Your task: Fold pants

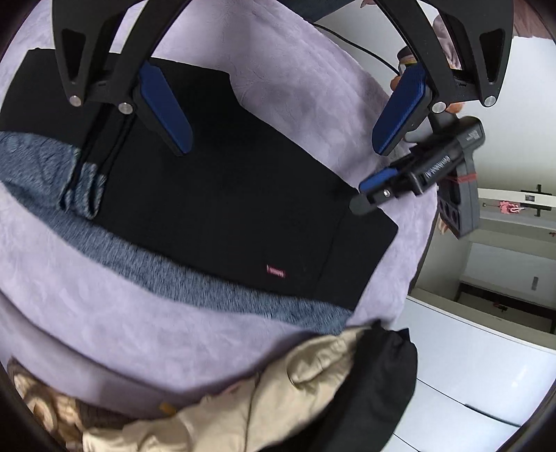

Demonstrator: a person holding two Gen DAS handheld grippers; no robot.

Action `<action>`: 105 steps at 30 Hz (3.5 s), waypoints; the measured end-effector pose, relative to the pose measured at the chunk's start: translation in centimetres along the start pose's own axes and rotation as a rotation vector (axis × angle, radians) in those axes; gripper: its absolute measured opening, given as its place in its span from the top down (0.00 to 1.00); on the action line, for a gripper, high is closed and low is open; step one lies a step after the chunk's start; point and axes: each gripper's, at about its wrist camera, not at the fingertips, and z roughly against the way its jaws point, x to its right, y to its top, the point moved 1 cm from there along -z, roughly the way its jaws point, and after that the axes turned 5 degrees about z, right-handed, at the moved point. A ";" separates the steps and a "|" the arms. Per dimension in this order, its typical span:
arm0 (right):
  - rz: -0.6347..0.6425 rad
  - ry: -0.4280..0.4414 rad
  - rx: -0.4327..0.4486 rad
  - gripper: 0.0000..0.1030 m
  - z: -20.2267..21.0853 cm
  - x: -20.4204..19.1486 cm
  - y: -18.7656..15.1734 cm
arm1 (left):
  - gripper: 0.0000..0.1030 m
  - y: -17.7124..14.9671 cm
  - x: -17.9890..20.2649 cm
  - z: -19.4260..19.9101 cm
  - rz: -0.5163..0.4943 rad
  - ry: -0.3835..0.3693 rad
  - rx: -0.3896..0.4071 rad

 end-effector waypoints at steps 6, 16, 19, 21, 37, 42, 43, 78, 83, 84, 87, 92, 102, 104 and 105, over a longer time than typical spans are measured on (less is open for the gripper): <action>-0.027 0.021 0.006 0.00 -0.8 1.1 -0.5 | 0.01 1.1 0.5 -1.5 0.010 0.014 0.021; -0.035 -0.007 0.084 0.00 1.8 2.7 1.2 | 0.05 0.7 2.9 -1.5 0.009 0.146 0.101; -0.046 -0.004 0.080 0.00 1.9 3.1 0.9 | 0.05 0.3 2.6 0.3 0.026 0.025 0.165; -0.058 0.009 0.071 0.00 1.8 3.5 0.4 | 0.05 0.5 2.8 -0.2 -0.015 0.021 0.159; -0.148 0.257 0.348 0.53 10.4 3.8 0.7 | 0.65 -3.1 10.8 -0.4 -0.502 0.429 0.298; -0.133 0.357 0.373 0.23 13.0 2.3 2.7 | 0.65 -3.6 12.2 -1.7 -0.600 0.520 0.312; -0.131 0.339 0.347 0.12 12.5 1.9 3.6 | 0.65 -3.7 12.0 -2.2 -0.614 0.554 0.309; 0.134 0.245 -0.107 0.79 2.8 -2.7 10.9 | 0.65 -11.3 21.8 -0.7 -0.992 0.561 0.379; 0.003 0.360 0.080 0.79 10.0 4.6 5.4 | 0.65 -16.2 28.0 -1.1 -1.082 0.478 0.358; -0.030 0.382 0.122 0.79 11.5 6.7 3.7 | 0.65 -17.3 29.3 -1.5 -1.098 0.457 0.345; -0.124 0.424 0.222 0.79 14.4 12.1 -1.1 | 0.65 -21.6 32.6 -3.6 -1.165 0.408 0.297; -0.312 0.495 0.340 0.79 15.8 21.6 -9.4 | 0.65 -28.6 35.7 -8.5 -1.301 0.375 0.215; -0.550 0.524 0.303 0.80 7.7 32.5 -18.6 | 0.61 -35.6 32.8 -18.9 -1.401 0.482 -0.030; -0.580 0.531 0.296 0.80 6.4 32.8 -19.8 | 0.53 -35.6 32.0 -18.9 -1.423 0.492 -0.057; -0.591 0.534 0.302 0.80 5.9 33.0 -19.9 | 0.44 -35.4 31.8 -18.5 -1.419 0.486 -0.080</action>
